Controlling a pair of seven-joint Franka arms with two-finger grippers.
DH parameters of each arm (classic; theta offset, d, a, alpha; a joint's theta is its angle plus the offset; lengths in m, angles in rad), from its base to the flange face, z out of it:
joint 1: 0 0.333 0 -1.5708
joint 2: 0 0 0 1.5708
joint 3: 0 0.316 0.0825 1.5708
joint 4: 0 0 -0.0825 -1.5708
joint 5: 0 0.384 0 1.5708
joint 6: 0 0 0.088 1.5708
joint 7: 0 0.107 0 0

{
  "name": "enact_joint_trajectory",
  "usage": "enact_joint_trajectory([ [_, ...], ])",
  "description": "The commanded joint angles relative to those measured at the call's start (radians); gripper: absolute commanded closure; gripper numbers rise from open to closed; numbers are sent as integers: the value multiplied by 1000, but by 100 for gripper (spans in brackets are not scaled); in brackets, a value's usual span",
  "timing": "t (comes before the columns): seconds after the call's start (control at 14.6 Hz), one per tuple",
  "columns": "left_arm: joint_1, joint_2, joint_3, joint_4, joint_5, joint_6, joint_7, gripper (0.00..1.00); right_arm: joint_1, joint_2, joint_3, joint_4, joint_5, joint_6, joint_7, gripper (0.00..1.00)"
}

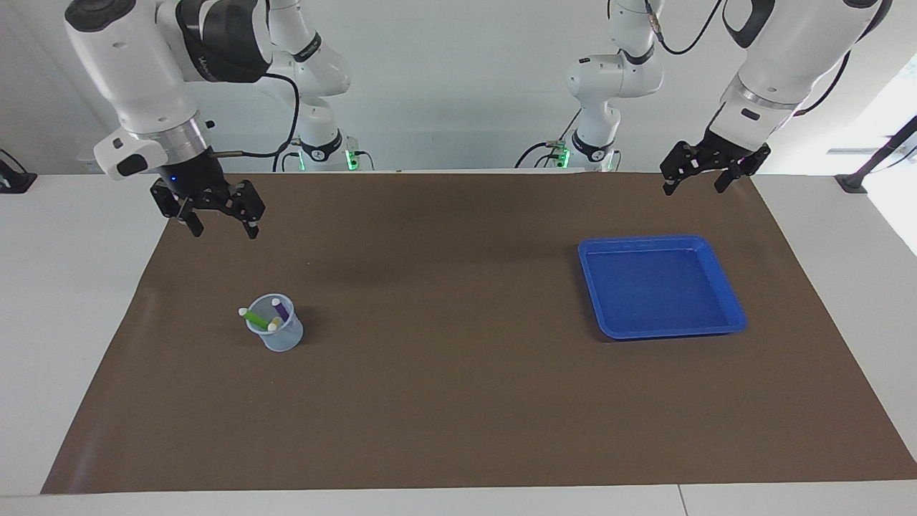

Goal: Transfer and insert pens with both arms

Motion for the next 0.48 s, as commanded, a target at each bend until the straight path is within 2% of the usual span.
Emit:
enact_joint_trajectory([
  [0.0,5,-10,3,3,-9,-20,11,0,-7,-39,9,-9,-17,-53,24,0],
  [0.41,5,-10,3,3,-9,-20,11,0,-7,-46,6,5,-5,-121,19,0],
])
